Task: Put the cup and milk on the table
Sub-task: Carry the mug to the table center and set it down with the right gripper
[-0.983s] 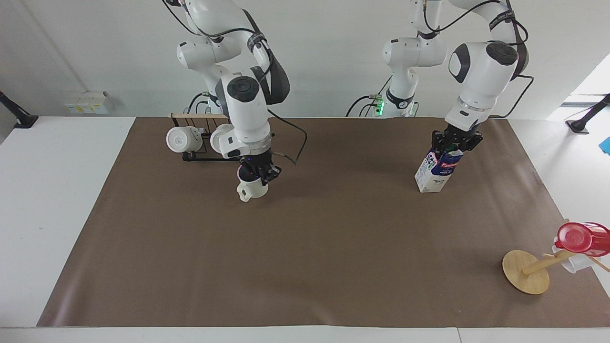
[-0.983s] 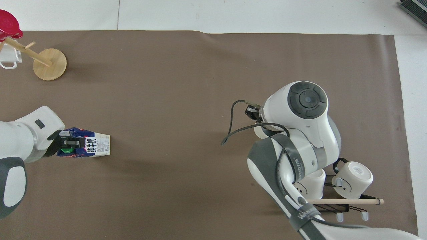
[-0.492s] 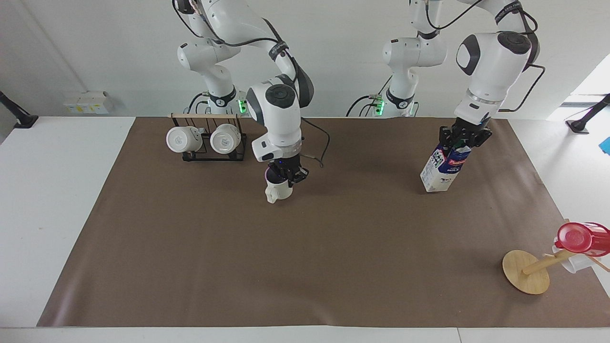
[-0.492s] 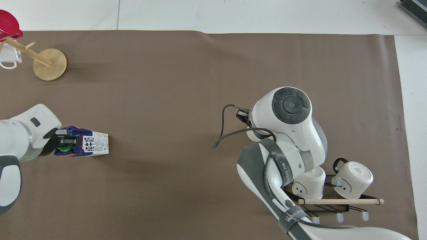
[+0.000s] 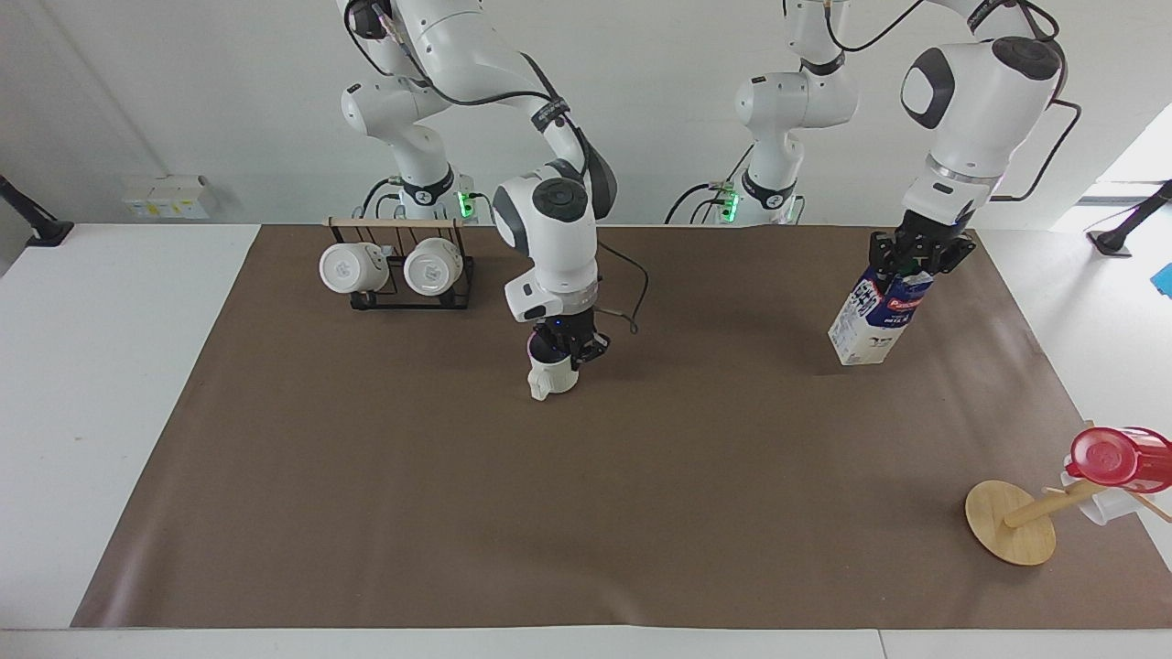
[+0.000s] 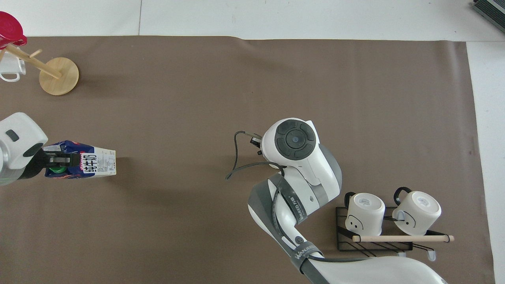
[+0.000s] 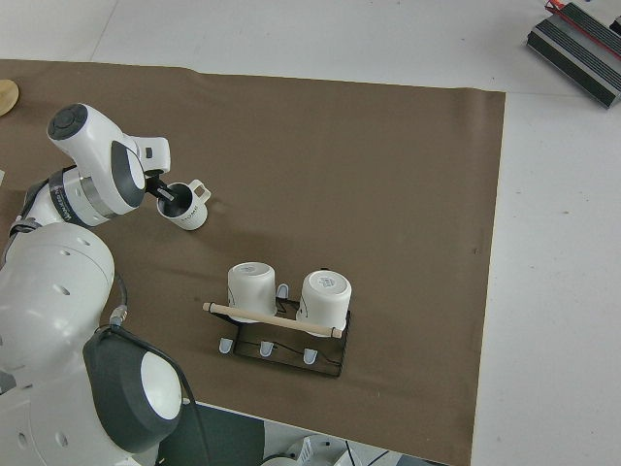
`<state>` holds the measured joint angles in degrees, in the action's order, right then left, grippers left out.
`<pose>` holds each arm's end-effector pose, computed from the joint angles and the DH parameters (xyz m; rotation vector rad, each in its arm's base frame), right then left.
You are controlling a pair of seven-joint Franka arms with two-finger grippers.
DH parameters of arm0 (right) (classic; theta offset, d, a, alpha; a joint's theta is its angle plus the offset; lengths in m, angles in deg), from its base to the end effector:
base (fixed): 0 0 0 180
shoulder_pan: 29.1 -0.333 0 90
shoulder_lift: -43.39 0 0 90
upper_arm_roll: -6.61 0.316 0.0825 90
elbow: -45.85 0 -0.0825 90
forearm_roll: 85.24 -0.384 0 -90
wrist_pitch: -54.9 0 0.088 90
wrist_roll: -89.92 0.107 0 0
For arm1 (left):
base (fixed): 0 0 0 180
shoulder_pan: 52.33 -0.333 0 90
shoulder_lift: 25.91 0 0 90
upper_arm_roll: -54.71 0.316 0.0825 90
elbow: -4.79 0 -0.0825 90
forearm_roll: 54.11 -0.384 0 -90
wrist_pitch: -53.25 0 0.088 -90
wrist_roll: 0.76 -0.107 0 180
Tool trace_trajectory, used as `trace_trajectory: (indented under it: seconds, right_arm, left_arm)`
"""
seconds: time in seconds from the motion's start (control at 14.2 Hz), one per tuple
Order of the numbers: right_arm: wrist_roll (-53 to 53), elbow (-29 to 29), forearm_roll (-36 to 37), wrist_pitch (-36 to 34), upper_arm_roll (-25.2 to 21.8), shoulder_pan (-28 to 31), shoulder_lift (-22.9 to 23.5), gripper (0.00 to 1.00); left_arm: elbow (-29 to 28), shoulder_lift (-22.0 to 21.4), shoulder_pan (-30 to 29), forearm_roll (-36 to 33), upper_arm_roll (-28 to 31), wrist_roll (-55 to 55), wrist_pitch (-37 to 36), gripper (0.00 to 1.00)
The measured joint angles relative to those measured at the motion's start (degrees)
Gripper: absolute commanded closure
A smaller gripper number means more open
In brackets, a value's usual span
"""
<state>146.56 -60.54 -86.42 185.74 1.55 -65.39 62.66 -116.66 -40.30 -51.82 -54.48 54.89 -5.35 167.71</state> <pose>0.5447 0.3351 0.3494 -3.0071 0.6882 -0.1156 0.4937 -0.0023 0.5310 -3.1220 0.1378 -0.2016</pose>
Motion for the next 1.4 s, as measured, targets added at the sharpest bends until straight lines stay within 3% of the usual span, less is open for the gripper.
trace_trajectory:
  seconds: [0.21, 0.28, 0.35, 0.42, 0.91, 1.4]
  right_arm:
    - [0.0, 0.0, 0.1, 0.1, 0.0, -0.4, 0.3, 1.00]
    - [0.0, 0.0, 0.2, 0.1, 0.0, -0.6, 0.3, 0.68]
    - [0.0, 0.0, 0.2, 0.1, 0.0, -0.6, 0.3, 0.25]
    - [0.0, 0.0, 0.2, 0.1, 0.0, -0.6, 0.3, 0.00]
    - [-0.9, 0.9, 2.0, -1.0, -0.6, -0.3, -0.7, 0.00]
    - [-12.4, 1.8, 2.0, -14.8, -0.9, 5.2, -12.7, 0.00]
  left_arm:
    - [4.9, 0.8, 0.0, 0.0, -0.1, 0.1, -4.4, 0.51]
    - [6.6, 1.3, 0.0, 0.0, -0.2, 0.4, -5.5, 0.51]
    - [8.0, 1.9, 0.0, 0.0, -0.3, 0.9, -6.5, 0.51]
    - [9.0, 2.3, 0.0, 0.0, -0.4, 1.3, -7.3, 0.51]
    - [11.5, 3.1, 0.0, 0.0, -1.8, 4.7, -11.2, 0.53]
    - [12.4, 3.0, 0.1, 0.0, -9.3, 16.0, -12.9, 0.54]
